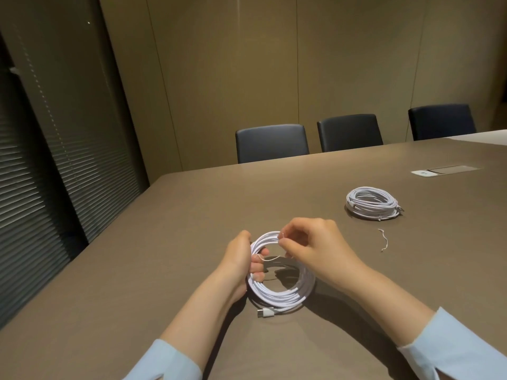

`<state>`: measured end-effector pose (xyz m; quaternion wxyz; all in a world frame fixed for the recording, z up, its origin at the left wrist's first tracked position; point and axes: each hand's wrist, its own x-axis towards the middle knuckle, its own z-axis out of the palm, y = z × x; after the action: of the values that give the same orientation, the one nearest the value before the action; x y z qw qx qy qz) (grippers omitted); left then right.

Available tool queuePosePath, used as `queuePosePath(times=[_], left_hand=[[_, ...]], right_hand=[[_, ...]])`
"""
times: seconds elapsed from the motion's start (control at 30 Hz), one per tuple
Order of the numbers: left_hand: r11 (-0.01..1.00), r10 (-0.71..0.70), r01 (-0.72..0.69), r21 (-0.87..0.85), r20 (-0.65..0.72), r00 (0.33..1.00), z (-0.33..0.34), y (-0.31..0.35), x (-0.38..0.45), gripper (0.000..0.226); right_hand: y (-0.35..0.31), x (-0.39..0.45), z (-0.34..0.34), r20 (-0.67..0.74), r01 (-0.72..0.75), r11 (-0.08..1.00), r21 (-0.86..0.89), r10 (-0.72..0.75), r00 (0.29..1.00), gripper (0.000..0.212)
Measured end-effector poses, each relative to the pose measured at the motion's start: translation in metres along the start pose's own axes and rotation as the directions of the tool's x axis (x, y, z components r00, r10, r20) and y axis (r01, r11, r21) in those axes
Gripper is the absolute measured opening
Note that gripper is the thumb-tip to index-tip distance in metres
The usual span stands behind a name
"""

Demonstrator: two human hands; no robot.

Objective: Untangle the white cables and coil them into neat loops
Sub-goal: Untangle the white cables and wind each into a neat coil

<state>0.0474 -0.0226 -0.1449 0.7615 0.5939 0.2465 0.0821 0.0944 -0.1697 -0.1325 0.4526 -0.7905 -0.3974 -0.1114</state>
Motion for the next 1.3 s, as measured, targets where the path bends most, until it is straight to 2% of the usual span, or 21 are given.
queuePosePath(times=[0.07, 0.13, 0.23, 0.47, 0.63, 0.73, 0.83, 1.03, 1.13, 1.3], left_hand=[[0.999, 0.027, -0.026, 0.041, -0.025, 0.999, 0.002, 0.0, -0.001, 0.036], [0.995, 0.058, -0.054, 0.079, -0.049, 0.997, 0.004, 0.0, -0.003, 0.031], [0.992, 0.09, -0.084, 0.099, -0.062, 0.994, 0.007, 0.0, -0.004, 0.027], [0.989, 0.112, -0.097, 0.114, -0.133, 0.985, 0.014, -0.001, -0.003, 0.023], [0.98, 0.157, -0.144, 0.138, -0.088, 0.984, 0.015, -0.002, -0.002, 0.012], [0.975, 0.196, -0.189, 0.114, -0.056, 0.979, 0.015, -0.003, -0.004, 0.007], [0.971, 0.217, -0.215, 0.108, -0.016, 0.976, 0.015, -0.002, -0.009, 0.011], [0.97, 0.224, -0.225, 0.087, 0.022, 0.974, 0.014, -0.003, -0.008, 0.015], [0.965, 0.24, -0.245, 0.098, 0.06, 0.969, 0.013, -0.003, -0.008, 0.021], [0.951, 0.273, -0.278, 0.135, 0.05, 0.961, 0.015, 0.0, -0.013, 0.036]], right_hand=[[0.002, 0.0, -0.001, -0.041, 0.032, 0.987, -0.157, -0.039, 0.998, 0.006], [0.005, 0.001, -0.001, -0.086, 0.043, 0.97, -0.239, -0.065, 0.994, 0.006], [0.008, 0.0, 0.006, -0.128, 0.098, 0.967, -0.236, -0.13, 0.983, 0.002], [0.013, -0.003, 0.027, -0.184, 0.195, 0.946, -0.259, -0.247, 0.952, 0.011], [0.009, -0.002, 0.024, -0.193, 0.296, 0.901, -0.318, -0.367, 0.91, 0.01], [0.011, 0.001, 0.02, -0.176, 0.309, 0.883, -0.353, -0.387, 0.905, 0.015], [0.016, 0.005, 0.014, -0.138, 0.296, 0.914, -0.278, -0.343, 0.929, 0.012], [0.017, 0.009, 0.004, -0.021, 0.153, 0.987, 0.044, -0.152, 0.988, 0.006], [0.013, 0.009, 0.001, 0.003, 0.055, 0.976, 0.211, -0.057, 0.998, 0.008], [0.015, 0.011, -0.001, 0.01, -0.017, 0.944, 0.33, 0.014, 1.0, 0.009]])
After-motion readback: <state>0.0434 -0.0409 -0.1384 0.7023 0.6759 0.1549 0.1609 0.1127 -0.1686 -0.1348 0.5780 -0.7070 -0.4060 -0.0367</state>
